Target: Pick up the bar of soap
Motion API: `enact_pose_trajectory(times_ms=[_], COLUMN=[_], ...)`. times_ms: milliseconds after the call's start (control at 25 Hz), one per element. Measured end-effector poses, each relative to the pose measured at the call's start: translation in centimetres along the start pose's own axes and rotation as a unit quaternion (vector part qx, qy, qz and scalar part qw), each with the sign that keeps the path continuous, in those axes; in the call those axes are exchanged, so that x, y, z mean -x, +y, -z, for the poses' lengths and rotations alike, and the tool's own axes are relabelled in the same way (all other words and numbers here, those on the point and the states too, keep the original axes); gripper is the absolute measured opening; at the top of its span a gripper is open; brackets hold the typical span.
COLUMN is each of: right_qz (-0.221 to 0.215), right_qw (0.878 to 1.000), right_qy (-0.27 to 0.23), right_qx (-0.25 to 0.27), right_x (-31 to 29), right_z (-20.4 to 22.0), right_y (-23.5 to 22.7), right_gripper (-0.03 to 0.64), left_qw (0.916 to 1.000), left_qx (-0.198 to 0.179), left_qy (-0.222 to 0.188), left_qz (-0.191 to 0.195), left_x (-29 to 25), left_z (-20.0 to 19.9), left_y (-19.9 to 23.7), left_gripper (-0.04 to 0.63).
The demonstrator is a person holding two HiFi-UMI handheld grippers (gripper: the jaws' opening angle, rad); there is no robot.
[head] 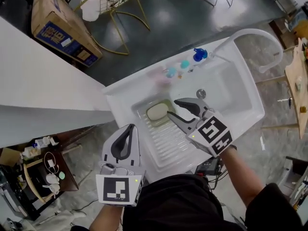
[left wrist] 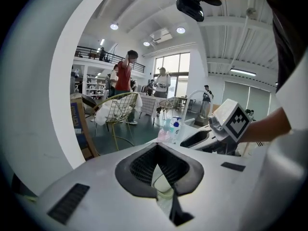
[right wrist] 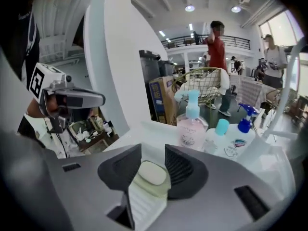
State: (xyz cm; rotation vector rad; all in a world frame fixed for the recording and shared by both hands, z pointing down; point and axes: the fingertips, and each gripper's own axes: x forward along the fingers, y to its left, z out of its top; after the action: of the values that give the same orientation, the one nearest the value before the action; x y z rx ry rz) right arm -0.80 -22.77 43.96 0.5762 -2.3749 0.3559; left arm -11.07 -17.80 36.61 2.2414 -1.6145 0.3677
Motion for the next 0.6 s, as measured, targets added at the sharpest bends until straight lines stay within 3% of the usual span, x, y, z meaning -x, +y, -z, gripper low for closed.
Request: enact_pose_trajectory(times_ms=[200,400,520,600], right_qz=[-0.054,-0.095,-0.116,-0.124], right_qw=[0.991,0.961,0.946,0.943], right_qy=[0.102,0.214,0.246,0.249], right_qx=[0.070,0.149,0.178,0.182], right_x=[-5.3,-10.0,-11.6,-12.1], right_z=[4.3,9.8,11.3,11.3], right_y=[1.2,1.0,1.2,1.3], right_gripper=[0.215,0.245,0.257,0.267], left_qw=[0.9999,0.9992,0.9990,0.9990], left_qx=[0.009,0.035,0.038,0.039], left_qy=[0.013,0.019,0.021,0.023], left_qz=[0.004,0.002,0.000,0.000], left_x=[-0.3,-0.3,-0.3,-0.3], left_z=[1.4,2.0,2.3,2.4], left_y=[1.1,1.8,2.4,2.8], left_gripper=[0.003,0.003,0.003,0.003])
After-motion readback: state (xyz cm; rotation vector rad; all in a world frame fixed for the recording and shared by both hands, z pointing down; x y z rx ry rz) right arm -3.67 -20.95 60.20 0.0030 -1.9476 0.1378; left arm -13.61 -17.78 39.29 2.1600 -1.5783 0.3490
